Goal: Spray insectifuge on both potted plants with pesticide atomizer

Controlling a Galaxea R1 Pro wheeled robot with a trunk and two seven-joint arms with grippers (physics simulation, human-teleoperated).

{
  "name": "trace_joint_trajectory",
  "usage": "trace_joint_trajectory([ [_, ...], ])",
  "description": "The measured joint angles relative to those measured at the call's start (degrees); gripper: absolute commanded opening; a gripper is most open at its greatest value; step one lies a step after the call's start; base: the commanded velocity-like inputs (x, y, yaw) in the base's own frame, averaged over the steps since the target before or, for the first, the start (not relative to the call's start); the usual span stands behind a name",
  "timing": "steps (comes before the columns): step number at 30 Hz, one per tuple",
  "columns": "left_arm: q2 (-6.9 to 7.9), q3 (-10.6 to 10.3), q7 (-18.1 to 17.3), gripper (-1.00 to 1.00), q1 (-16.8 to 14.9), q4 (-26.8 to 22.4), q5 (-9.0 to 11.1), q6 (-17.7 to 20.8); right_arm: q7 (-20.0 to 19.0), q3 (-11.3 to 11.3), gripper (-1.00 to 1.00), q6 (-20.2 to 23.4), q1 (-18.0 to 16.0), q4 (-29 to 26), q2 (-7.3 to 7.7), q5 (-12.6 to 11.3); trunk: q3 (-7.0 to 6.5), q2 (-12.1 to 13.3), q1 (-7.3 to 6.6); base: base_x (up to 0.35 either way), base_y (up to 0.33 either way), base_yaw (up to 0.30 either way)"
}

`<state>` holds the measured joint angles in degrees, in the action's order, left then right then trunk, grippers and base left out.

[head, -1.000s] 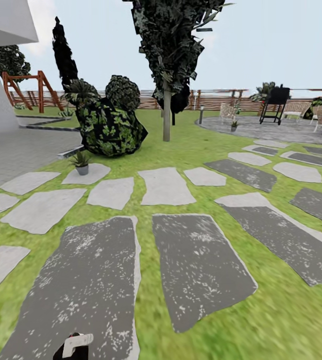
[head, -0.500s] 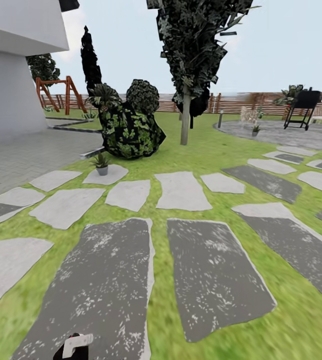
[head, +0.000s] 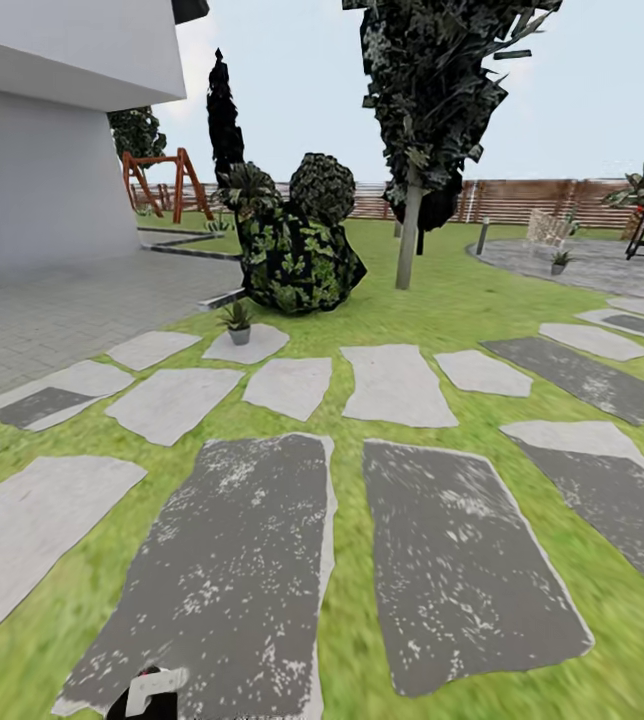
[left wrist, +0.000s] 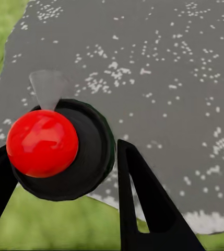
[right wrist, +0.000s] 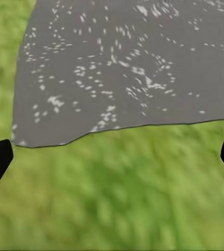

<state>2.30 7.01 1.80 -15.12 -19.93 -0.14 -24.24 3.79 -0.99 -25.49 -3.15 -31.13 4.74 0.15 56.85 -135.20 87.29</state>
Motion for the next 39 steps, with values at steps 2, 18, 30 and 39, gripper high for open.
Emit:
trace_joint_trajectory([
  [2,0.0,0.01,-0.08,-1.0,0.02,-0.01,-0.05,0.0,0.0,0.0,1.0,0.02,0.0,0.0,0.0,0.0,0.11,0.0,0.0,0.035,0.0,0.227],
  [18,-0.01,0.02,-0.11,-1.0,0.0,-0.08,0.31,-0.01,-0.04,-0.24,1.0,-0.02,0.01,-0.51,0.12,-0.01,0.64,0.0,-0.03,0.264,0.15,0.112],
  [30,-0.01,0.02,-0.11,-1.0,0.0,-0.08,0.31,-0.01,-0.16,-0.3,1.0,-0.09,0.0,-0.54,0.41,0.0,0.64,0.0,-0.03,0.28,0.217,0.001],
  [39,-0.01,0.02,-0.11,-1.0,-0.02,-0.08,0.33,-0.01,-0.16,-0.41,1.0,-0.11,0.0,-0.62,0.61,0.0,0.64,0.0,-0.03,0.276,0.224,0.0],
])
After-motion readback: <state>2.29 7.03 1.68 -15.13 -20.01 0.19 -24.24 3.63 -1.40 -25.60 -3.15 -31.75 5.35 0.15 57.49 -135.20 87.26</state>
